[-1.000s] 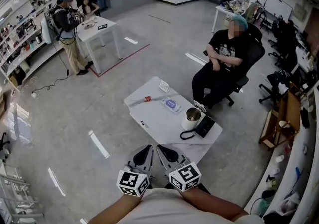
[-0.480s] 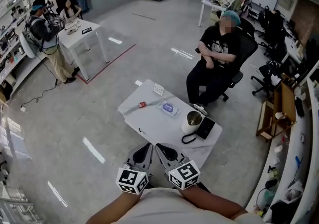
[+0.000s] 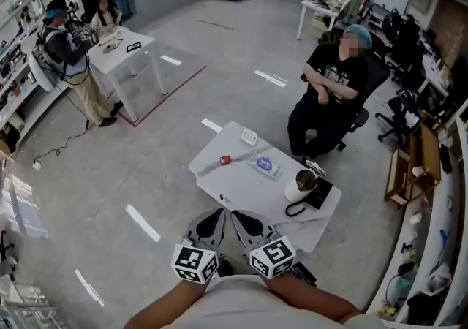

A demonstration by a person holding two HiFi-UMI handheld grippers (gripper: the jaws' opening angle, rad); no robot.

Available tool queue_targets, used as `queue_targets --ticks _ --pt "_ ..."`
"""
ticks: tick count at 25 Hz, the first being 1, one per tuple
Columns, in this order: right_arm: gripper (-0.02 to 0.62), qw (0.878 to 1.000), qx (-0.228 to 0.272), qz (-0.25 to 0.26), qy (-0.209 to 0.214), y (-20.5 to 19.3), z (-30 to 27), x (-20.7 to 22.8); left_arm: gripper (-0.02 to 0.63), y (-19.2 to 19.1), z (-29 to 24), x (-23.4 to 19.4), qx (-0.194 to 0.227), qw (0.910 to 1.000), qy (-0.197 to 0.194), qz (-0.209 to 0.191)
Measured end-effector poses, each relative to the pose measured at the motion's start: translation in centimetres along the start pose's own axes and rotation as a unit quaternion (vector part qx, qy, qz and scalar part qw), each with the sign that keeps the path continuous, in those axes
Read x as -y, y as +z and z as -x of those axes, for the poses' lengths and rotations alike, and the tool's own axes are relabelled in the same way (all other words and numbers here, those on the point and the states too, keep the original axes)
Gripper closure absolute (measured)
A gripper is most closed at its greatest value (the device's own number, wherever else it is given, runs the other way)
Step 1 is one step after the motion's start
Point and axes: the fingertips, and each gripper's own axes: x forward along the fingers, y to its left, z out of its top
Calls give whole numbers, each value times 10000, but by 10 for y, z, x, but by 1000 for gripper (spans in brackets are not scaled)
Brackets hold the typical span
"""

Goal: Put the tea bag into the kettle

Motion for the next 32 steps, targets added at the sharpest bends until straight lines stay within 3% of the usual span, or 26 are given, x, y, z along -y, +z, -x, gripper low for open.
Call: queue_targets --ticks 17,25,32 --pt "586 9996 -144 79 228 9 -65 5 598 15 -16 -65 86 9995 261 142" --pt "586 9991 -132 206 346 27 -100 57 598 27 -75 -84 192 9991 340 154" --pt "586 9991 -121 203 357 53 -125 130 598 44 -152 -93 270 9988 333 238"
